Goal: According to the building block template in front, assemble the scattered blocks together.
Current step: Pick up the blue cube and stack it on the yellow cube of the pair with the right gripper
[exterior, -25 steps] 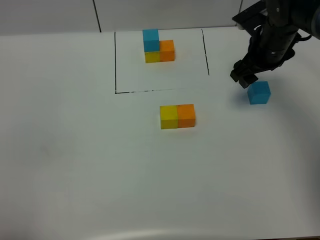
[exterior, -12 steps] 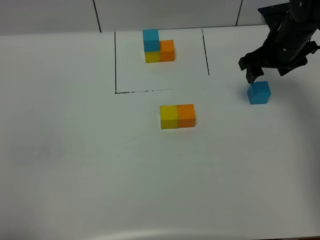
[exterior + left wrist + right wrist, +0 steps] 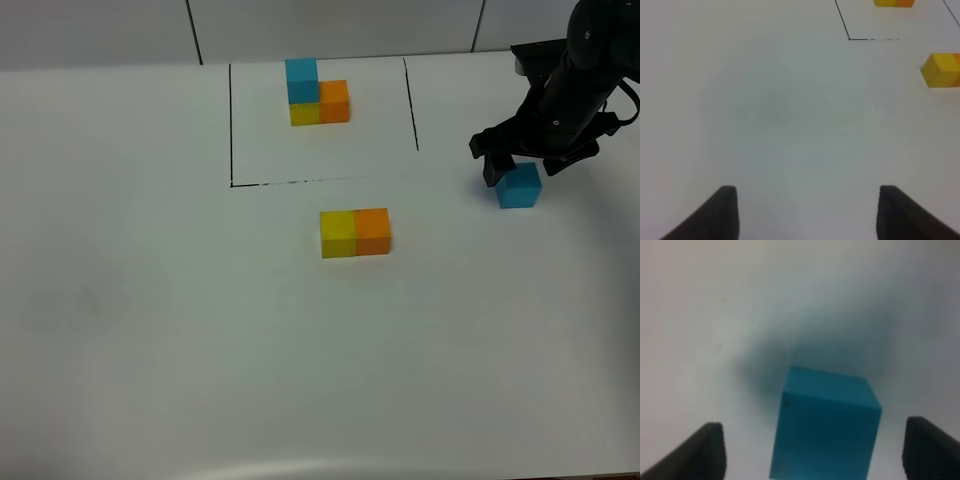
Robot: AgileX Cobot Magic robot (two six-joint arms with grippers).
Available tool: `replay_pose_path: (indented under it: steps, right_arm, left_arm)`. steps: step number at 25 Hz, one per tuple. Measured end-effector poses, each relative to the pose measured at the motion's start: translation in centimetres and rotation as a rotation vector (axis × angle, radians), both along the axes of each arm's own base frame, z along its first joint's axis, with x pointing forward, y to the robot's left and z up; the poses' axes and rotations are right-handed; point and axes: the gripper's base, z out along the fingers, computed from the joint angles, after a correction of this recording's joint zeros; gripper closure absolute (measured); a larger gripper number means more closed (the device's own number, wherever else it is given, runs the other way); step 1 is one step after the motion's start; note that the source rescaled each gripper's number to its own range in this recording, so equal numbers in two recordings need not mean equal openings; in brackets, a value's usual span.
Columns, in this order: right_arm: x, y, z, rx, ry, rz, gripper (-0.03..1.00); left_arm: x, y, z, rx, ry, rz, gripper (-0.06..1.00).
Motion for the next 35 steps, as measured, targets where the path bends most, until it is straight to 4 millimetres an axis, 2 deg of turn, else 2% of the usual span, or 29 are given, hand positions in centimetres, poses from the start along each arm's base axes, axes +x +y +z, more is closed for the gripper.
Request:
replay_pose_path:
  steps: [2,4,8,14,18,22,25,30,35]
  right_arm:
    - [0.0,0.1,-0.5,0.004,0.01,-0.004,0.51]
    - [0.1,0.1,-1.0,0.008,0.023,-0.008,0.63]
    - [0.1,0.1,-1.4,0.008,0.033,-0.014,0.97]
    - [-0.1,0.1,-1.1,-0.04,0.027,0.038,0.96]
    - [-0.5,1.1,0.7,-0.097,-0.018,0.179,0.96]
    - [-1.9,4.0,3.2,-0.159,-0.058,0.436,0.96]
    - [-3.4,6.8,4.4,-0.234,-0.063,0.669,0.96]
    - [-5.5,10.3,4.9,-0.393,-0.042,0.978,0.96]
    - [-6.7,12.8,5.3,-0.445,-0.053,1.154,0.96]
  left_arm:
    - [0.0,0.0,0.0,0.0,0.0,0.0,0.65]
    - [0.0,0.0,0.0,0.0,0.0,0.0,0.65]
    - [0.0,0.0,0.0,0.0,0.0,0.0,0.65]
    - [0.0,0.0,0.0,0.0,0.0,0.0,0.65]
    - [0.0,0.0,0.0,0.0,0.0,0.0,0.65]
    - [0.0,0.0,0.0,0.0,0.0,0.0,0.65]
    - [0.0,0.0,0.0,0.0,0.0,0.0,0.65]
    - [0.0,0.0,0.0,0.0,0.0,0.0,0.65]
    - [0.0,0.0,0.0,0.0,0.0,0.0,0.65]
